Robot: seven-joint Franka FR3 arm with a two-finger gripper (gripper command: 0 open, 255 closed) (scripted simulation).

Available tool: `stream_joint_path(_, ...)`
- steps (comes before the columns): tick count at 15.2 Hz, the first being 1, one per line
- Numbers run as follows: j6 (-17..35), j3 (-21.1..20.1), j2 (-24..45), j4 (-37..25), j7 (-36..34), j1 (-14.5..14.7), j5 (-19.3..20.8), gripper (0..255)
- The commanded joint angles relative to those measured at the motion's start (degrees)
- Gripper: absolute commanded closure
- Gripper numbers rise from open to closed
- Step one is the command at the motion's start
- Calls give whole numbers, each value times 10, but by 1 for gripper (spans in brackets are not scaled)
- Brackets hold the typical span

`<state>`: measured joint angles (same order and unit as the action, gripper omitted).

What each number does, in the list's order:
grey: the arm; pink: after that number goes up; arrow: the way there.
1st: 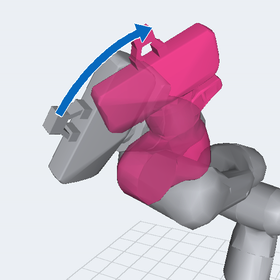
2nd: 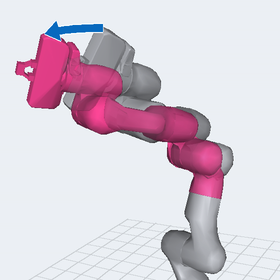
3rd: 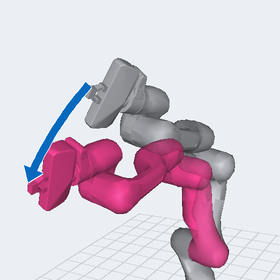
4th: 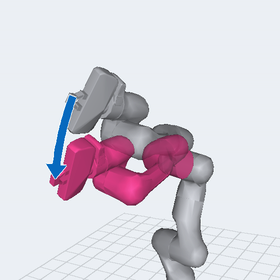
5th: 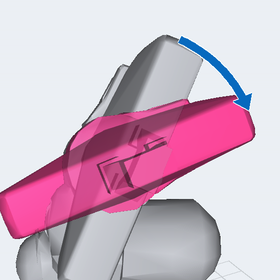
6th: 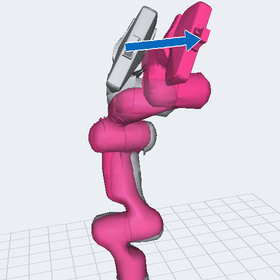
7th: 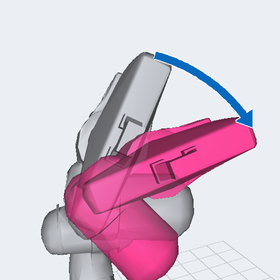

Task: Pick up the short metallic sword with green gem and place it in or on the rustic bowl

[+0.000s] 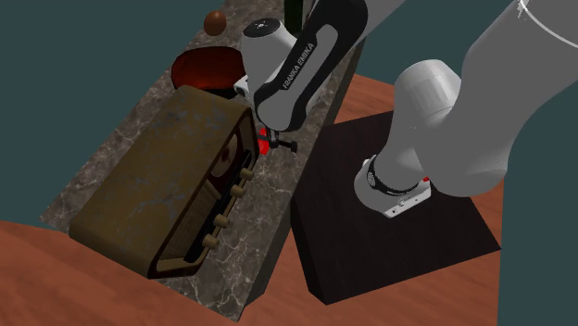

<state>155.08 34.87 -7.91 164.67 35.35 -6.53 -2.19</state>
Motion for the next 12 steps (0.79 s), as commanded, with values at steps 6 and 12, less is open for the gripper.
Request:
stream_joint_path(6, -69, -25, -73, -3, -56, -41, 73, 255)
stream_joint_path(12, -139, -47, -135, -13, -84, -66, 104, 255)
